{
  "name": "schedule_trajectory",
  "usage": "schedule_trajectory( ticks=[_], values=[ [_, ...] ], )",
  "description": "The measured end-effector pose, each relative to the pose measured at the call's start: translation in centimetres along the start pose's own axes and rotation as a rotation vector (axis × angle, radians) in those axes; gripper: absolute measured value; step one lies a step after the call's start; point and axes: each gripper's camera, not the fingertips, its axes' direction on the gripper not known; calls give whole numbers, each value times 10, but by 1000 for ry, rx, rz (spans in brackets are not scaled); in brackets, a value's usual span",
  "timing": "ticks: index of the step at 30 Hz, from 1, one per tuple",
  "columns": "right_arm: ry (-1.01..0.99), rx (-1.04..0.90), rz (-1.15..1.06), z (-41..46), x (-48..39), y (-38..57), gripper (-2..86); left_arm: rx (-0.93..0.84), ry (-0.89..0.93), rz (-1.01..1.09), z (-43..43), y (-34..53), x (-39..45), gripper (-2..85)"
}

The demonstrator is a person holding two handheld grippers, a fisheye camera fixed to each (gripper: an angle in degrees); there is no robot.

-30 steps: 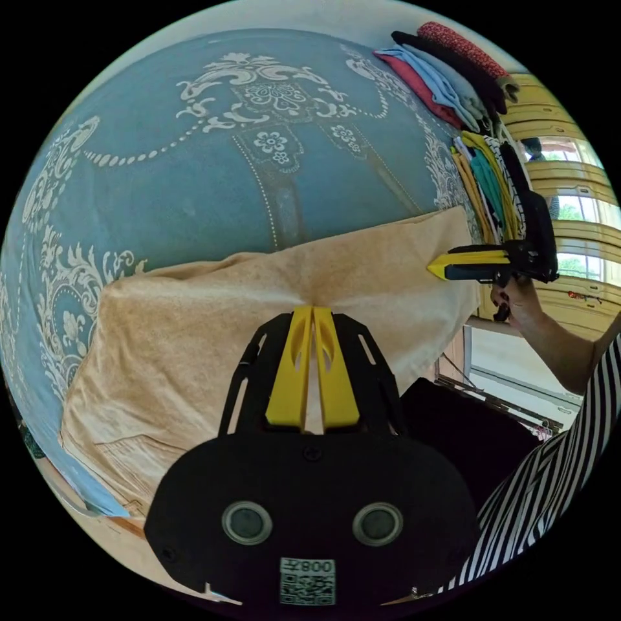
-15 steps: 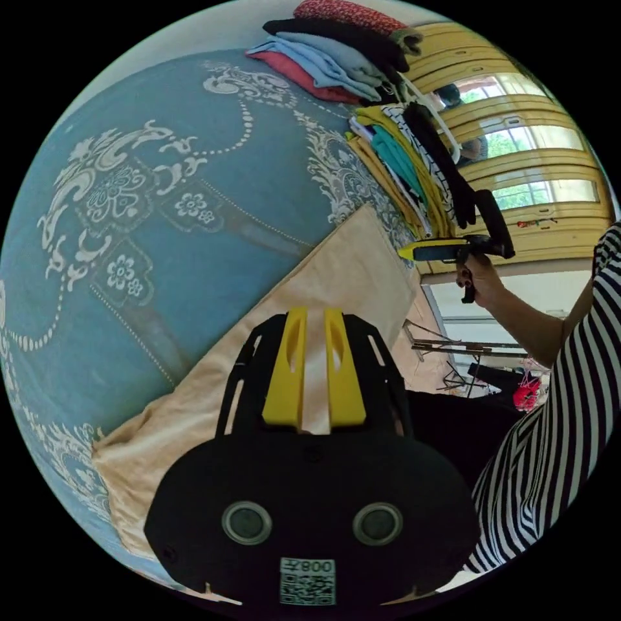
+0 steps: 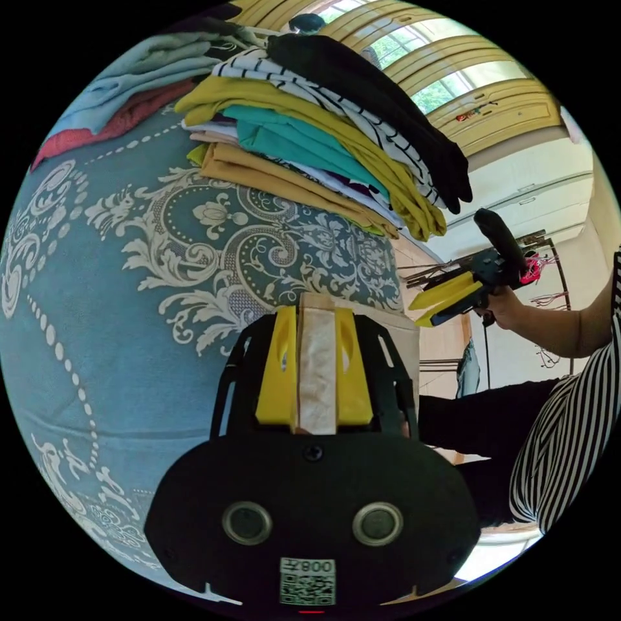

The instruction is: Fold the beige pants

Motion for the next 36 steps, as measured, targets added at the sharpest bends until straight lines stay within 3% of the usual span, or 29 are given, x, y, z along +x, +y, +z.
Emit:
schedule_trajectory(
  ticks=[9,20,32,36],
  values=[
    [-142,34,66,14,36,9,85,-88,-55,125,-4,-27,-1,62],
    [-239,75,25,7,44,24,41,-42,135,83,-39,-32,-16,17],
    [-494,13,-220,5,-14,30,30,64,233,98,-133,3,-1,15],
    [-597,-85,-385,20,-63,26,27,137,302,46,-181,45,-1,16]
  ],
)
